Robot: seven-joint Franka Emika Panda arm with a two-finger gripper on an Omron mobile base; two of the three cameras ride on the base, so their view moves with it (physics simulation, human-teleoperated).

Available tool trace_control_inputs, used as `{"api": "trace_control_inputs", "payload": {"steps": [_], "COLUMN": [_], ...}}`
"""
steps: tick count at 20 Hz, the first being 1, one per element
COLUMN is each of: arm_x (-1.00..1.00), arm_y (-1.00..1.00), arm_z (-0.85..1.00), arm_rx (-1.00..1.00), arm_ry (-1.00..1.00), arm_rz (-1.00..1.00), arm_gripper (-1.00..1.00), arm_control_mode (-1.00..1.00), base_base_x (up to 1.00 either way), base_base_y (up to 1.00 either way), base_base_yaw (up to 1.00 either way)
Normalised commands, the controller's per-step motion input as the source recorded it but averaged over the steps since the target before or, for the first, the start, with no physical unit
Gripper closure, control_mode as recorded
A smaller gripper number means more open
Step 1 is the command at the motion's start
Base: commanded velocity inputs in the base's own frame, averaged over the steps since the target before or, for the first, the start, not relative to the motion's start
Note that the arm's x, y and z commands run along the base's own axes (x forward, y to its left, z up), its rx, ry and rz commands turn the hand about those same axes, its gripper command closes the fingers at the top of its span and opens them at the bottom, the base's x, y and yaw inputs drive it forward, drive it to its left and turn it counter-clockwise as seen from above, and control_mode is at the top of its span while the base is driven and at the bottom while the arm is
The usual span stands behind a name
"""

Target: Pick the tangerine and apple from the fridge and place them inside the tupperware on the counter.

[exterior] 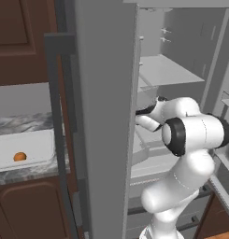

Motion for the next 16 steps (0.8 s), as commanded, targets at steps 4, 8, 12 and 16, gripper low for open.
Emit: {"api": "trace_control_inputs", "payload": {"steps": [4,8,12,16], "arm_x": [0.5,0.48,0.46,0.23], "arm_y": [-0.05,-0.15,-0.07,0.0], "arm_z": [-0.31,-0.28,-0.28,-0.66], "arm_rx": [0.0,0.0,0.0,0.0], "arm_ry": [0.0,0.01,0.01,0.05], "arm_rz": [0.0,0.0,0.0,-0.01], "arm_gripper": [-1.0,-1.0,-1.0,1.0], "arm_control_mode": [-1.0,-1.0,-1.0,-1.0], "base_base_x": [0.0,0.0,0.0,0.0], "base_base_y": [0.0,0.0,0.0,0.0], "base_base_yaw": [0.0,0.0,0.0,0.0]}}
